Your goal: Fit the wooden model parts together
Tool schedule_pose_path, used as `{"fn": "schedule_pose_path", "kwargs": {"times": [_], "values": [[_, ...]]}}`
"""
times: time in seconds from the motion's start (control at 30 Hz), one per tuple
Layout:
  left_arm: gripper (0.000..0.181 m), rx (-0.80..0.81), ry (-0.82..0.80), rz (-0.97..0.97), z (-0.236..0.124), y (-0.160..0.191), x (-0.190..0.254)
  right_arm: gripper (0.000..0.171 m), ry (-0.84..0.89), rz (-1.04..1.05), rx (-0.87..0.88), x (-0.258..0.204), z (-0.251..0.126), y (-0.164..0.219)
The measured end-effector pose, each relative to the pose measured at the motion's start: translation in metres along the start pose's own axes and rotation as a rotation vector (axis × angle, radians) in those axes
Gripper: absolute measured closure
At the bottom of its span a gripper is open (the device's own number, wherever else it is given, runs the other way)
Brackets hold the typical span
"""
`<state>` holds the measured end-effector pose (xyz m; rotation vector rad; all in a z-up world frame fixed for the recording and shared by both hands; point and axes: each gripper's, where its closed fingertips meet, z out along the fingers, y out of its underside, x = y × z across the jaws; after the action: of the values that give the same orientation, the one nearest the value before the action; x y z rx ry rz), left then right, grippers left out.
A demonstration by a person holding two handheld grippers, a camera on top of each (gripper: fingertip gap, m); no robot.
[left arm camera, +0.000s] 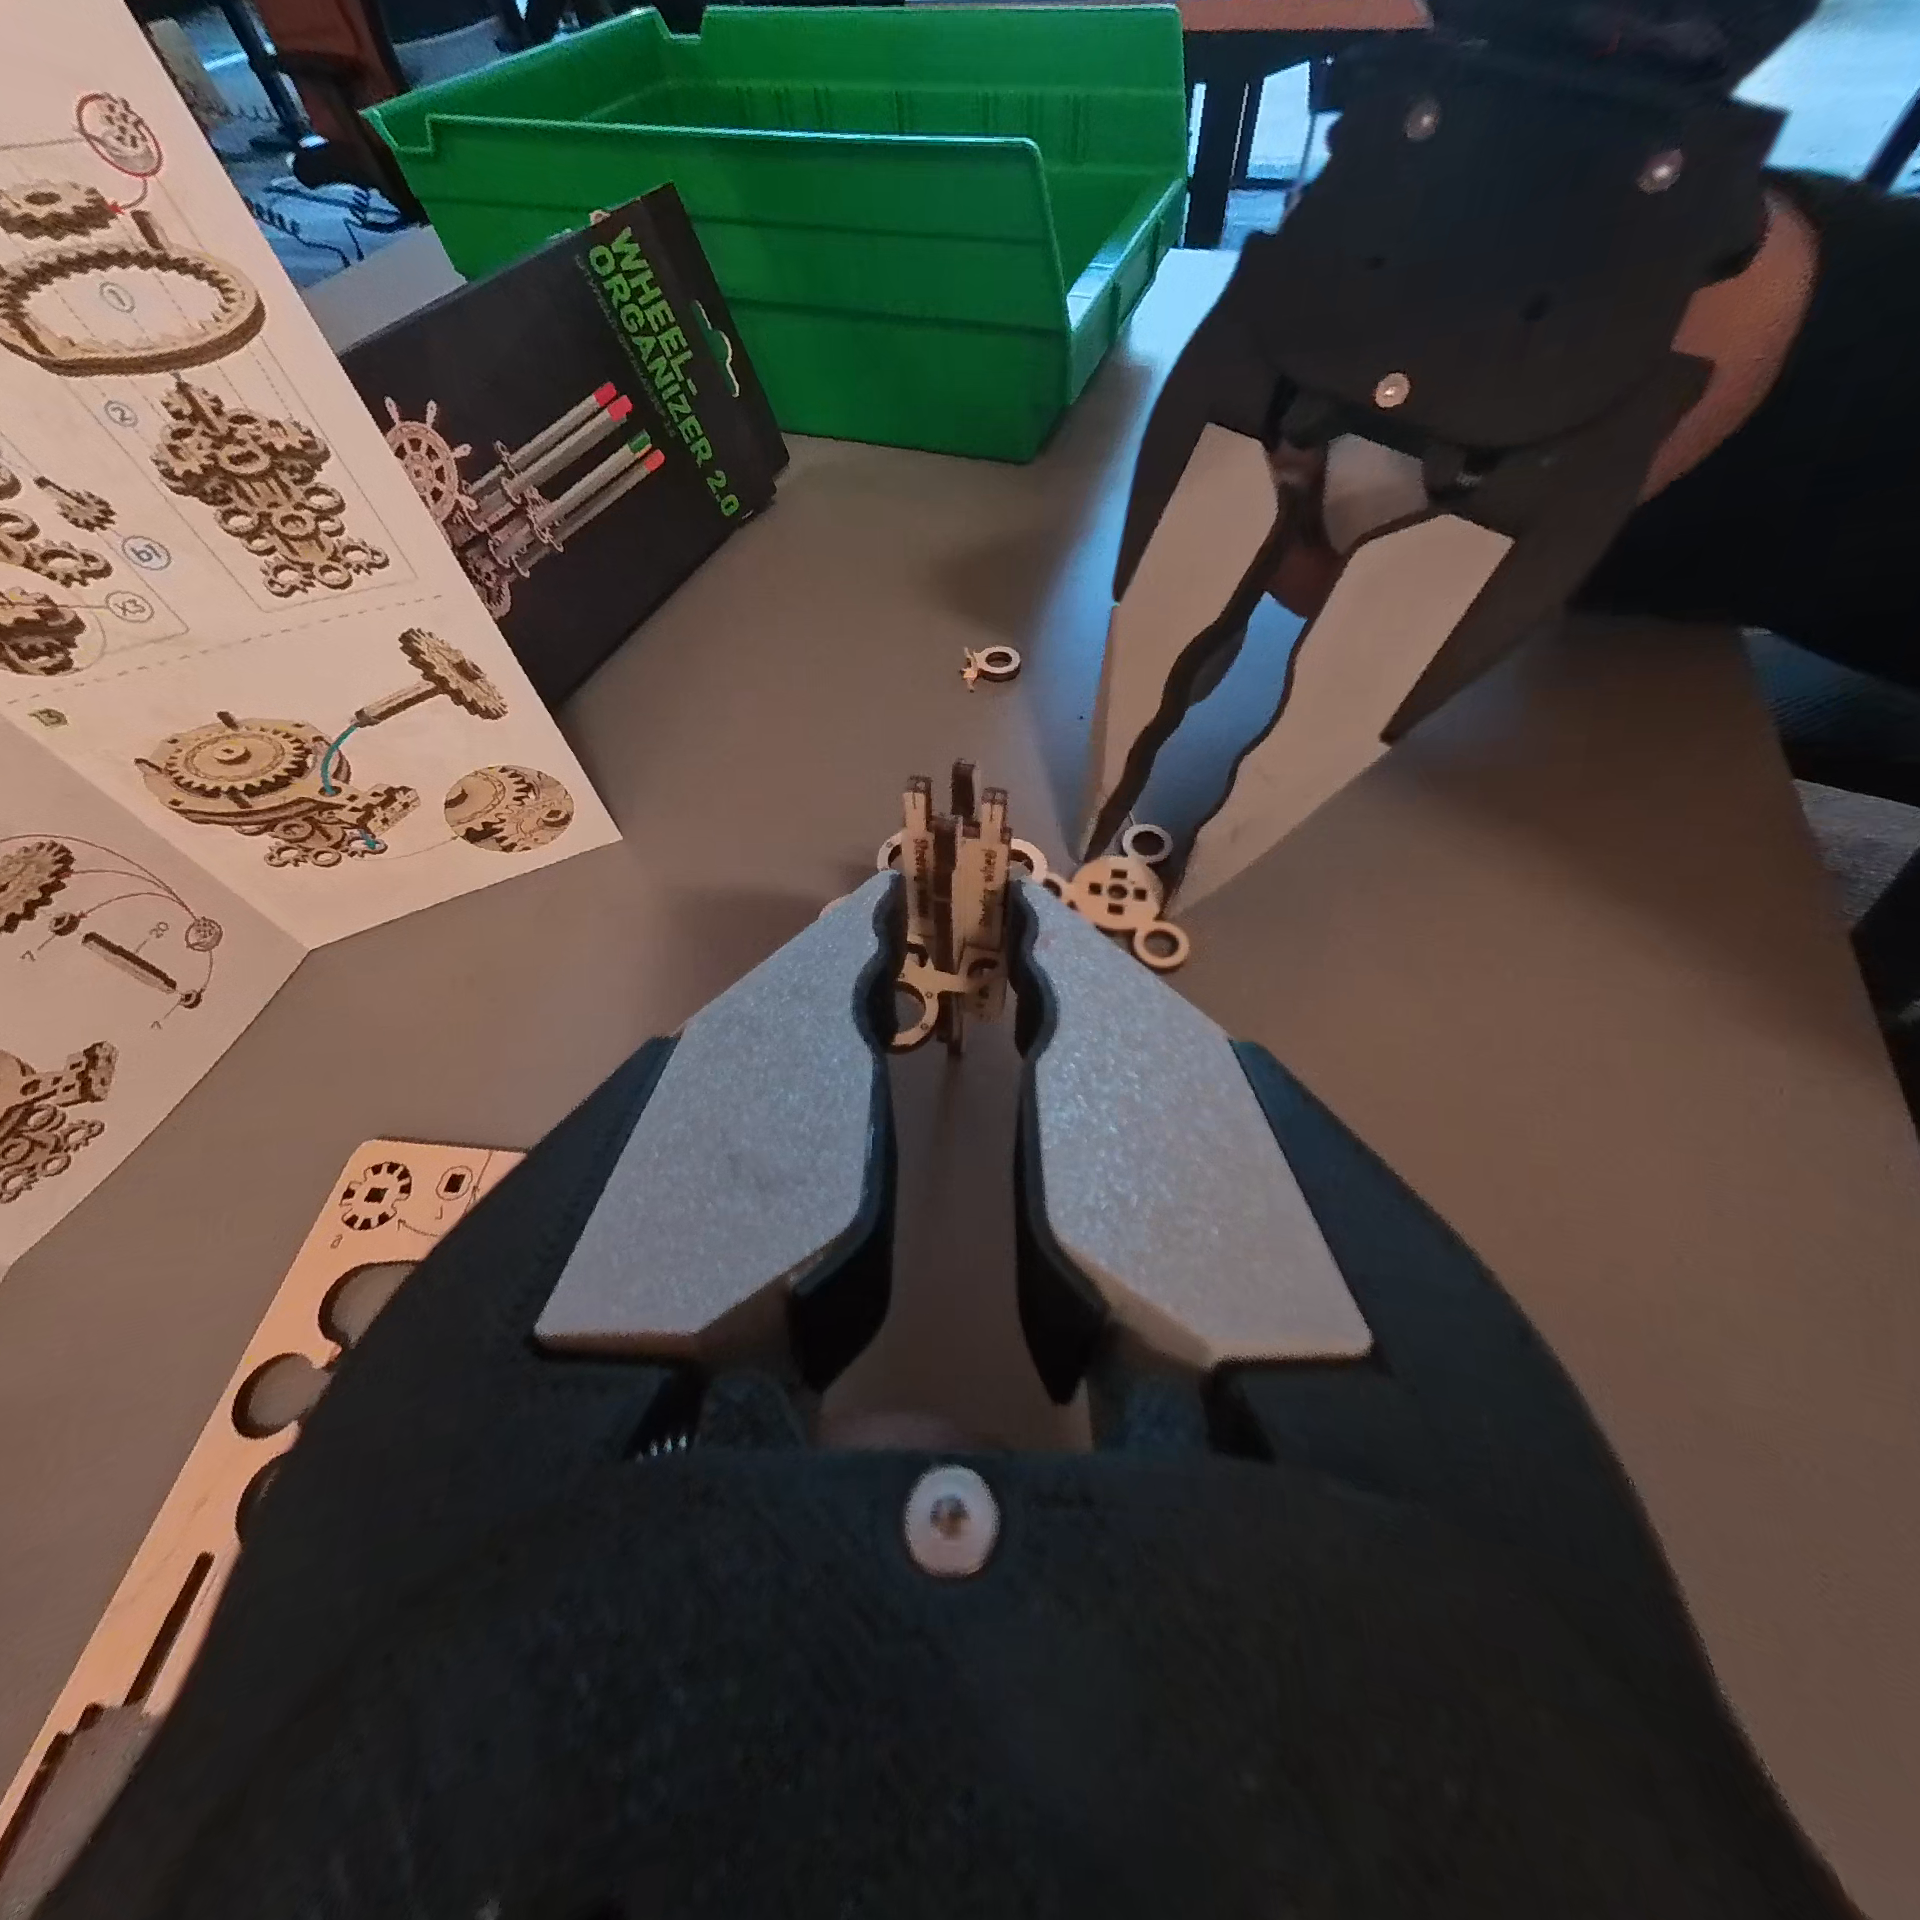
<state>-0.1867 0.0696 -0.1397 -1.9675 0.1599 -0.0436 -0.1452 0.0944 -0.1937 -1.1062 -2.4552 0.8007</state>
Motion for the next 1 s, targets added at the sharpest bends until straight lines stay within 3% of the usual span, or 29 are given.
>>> {"fn": "schedule_pose_path", "kwargs": {"times": [0.23, 0.6, 0.7, 1.0], "values": [[0.165, -0.001, -0.011, -0.006, 0.001, 0.000, 0.001, 0.144, 0.024, 0.000, 0.008, -0.004, -0.005, 0.002], [0.166, -0.001, -0.001, -0.011, 0.000, 0.000, 0.001, 0.134, -0.021, -0.525, 0.016, -0.002, -0.011, -0.013], [0.166, -0.001, 0.001, -0.009, -0.001, 0.000, 0.001, 0.138, -0.055, -0.442, -0.070, 0.007, -0.005, -0.010], [0.165, -0.002, 0.009, 0.004, -0.001, 0.001, 0.003, 0.145, -0.123, -0.299, -0.058, -0.003, 0.000, -0.002]]}}
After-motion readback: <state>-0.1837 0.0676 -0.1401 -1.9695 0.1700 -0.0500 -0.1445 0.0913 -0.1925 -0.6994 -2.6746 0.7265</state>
